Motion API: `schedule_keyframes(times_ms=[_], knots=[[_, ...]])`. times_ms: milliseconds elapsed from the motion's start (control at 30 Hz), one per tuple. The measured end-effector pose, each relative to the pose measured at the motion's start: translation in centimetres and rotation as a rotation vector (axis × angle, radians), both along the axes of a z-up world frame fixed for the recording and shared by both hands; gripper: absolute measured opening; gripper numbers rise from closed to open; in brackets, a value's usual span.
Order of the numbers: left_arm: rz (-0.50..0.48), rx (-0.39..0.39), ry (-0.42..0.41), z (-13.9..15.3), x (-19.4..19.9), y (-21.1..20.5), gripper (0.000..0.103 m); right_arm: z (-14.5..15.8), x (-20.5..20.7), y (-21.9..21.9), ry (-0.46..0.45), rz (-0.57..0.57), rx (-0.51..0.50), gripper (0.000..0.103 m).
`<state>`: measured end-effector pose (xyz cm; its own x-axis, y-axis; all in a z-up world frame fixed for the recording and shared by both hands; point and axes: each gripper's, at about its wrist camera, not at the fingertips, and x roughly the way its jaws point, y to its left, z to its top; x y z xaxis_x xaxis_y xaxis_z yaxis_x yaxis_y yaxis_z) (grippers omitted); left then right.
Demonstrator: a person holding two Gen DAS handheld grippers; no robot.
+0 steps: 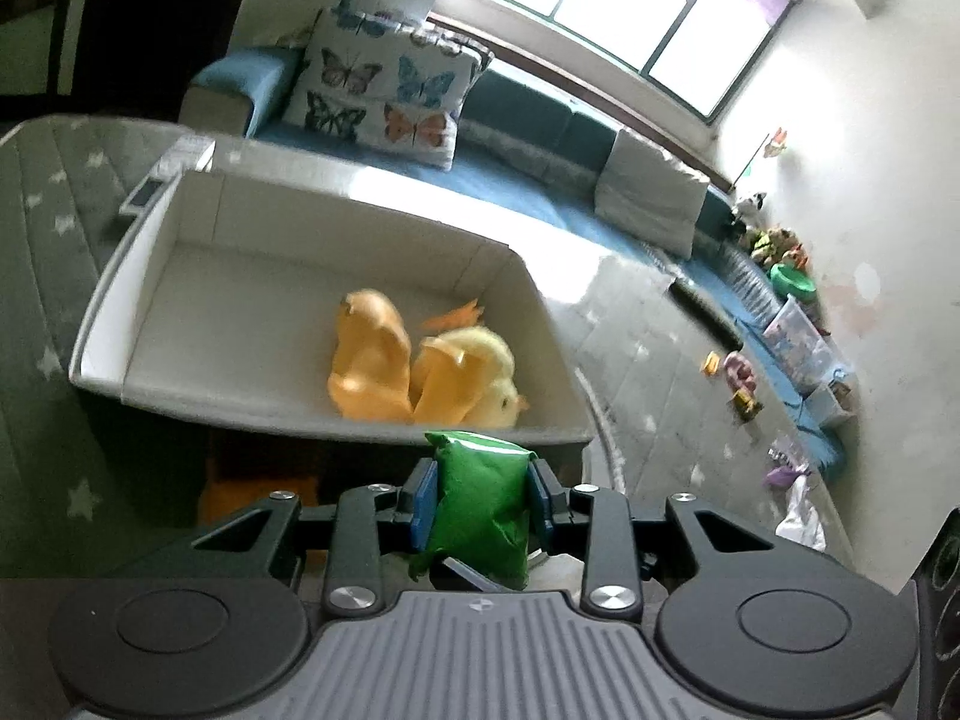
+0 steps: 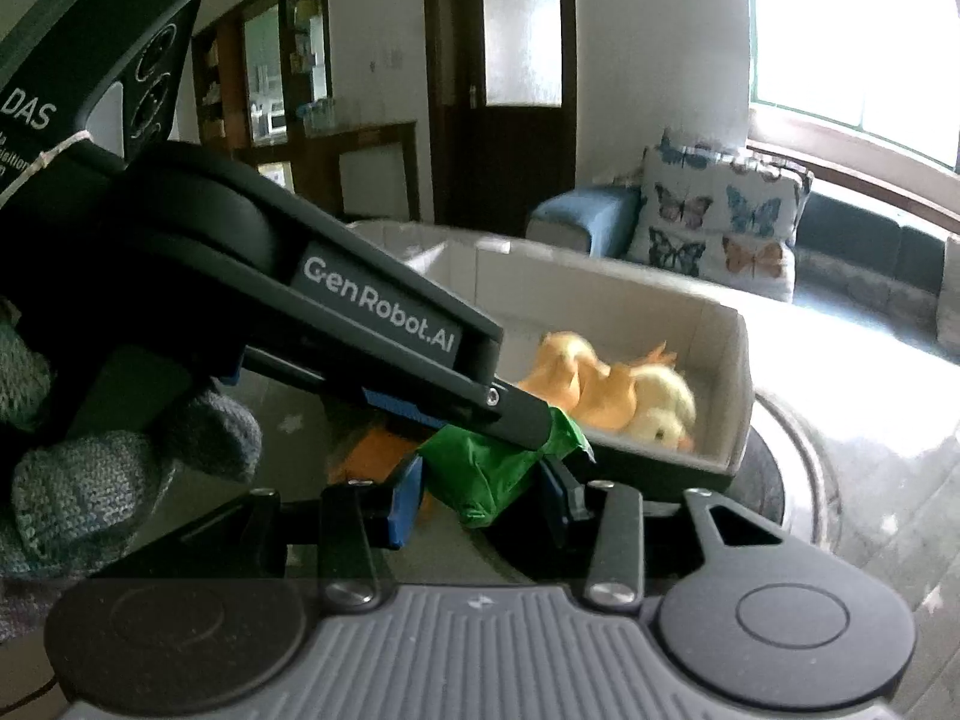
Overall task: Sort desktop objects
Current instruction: 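Close the left gripper on the green sponge and lift it, then lower the green sponge into the white box and open the left gripper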
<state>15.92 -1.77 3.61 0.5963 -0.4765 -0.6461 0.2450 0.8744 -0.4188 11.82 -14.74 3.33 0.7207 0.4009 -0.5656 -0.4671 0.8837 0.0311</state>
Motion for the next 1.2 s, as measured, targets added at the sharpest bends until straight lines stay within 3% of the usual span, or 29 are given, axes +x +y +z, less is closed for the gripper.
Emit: schedule_keyframes(times_ms=[233,700,1200], knots=[[-0.013,-0.012,-0.063,1.1,2.0,-1.4,0.035,1.3,1.6,-0.5,-0.082,-0.041,-0.022,0.042],[-0.033,-0.126,-0.085,-0.8,6.5,-3.7,0.035,0.8,5.8,-2.4,-0.122,-0.135,-0.105,0.042],[-0.005,-0.130,-0.094,-0.7,4.8,-1.6,0.034,0.7,5.9,-2.3,-0.129,-0.140,-0.119,0.044]])
